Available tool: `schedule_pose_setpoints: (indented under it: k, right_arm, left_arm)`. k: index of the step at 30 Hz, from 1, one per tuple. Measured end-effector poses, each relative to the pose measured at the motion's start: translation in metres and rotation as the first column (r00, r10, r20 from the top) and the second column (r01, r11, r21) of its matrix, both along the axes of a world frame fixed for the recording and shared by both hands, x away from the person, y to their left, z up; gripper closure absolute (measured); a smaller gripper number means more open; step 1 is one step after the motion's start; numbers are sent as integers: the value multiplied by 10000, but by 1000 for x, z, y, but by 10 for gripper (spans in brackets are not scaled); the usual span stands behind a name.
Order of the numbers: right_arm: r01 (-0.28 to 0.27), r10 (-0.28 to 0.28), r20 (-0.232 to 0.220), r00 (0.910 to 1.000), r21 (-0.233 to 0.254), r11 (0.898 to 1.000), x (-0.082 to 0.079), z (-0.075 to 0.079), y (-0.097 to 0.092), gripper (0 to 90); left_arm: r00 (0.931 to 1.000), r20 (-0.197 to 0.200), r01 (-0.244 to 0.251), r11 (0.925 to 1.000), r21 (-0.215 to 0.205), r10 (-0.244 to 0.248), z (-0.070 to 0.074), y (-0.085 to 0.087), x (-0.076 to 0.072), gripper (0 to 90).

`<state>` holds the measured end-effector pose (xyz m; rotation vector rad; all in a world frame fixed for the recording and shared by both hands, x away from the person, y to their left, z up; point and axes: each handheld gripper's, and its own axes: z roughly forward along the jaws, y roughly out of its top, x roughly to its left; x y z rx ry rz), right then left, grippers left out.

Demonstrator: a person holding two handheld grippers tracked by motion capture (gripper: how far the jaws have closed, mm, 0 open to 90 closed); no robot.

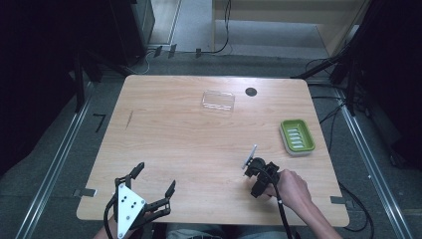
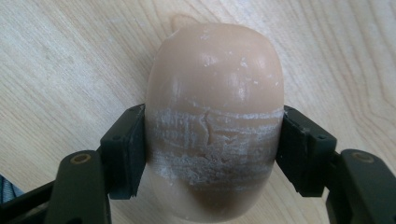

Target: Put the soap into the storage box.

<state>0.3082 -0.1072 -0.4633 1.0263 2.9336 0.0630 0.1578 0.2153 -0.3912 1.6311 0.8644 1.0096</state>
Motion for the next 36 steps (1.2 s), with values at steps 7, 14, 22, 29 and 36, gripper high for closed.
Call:
schedule_pose_setpoints:
  k: [7,14,22,29,36]
  right_arm:
    - [136,-135,114,9998,-59,9999,1,5,-6,334]
    - [445,-444,139,9989,-69,9990,1,10,-15,334]
    - [655,-653,158,9977,-125,9978,2,13,-25,334]
    - [986,-985,236,9949,-12,9951,2,16,-39,334]
    - [1375,-1375,262,9902,22,9905,4,20,-54,335]
  left_arm:
    - [10000,10,10,10000,15,-10,0,0,0,99]
    - [10000,34,0,10000,28,0,0,0,0,99]
    - [10000,68,19,10000,38,-19,0,0,0,99]
    - [10000,95,-4,10000,52,4,0,-1,-1,99]
    - [10000,68,-13,10000,52,13,0,-1,-1,99]
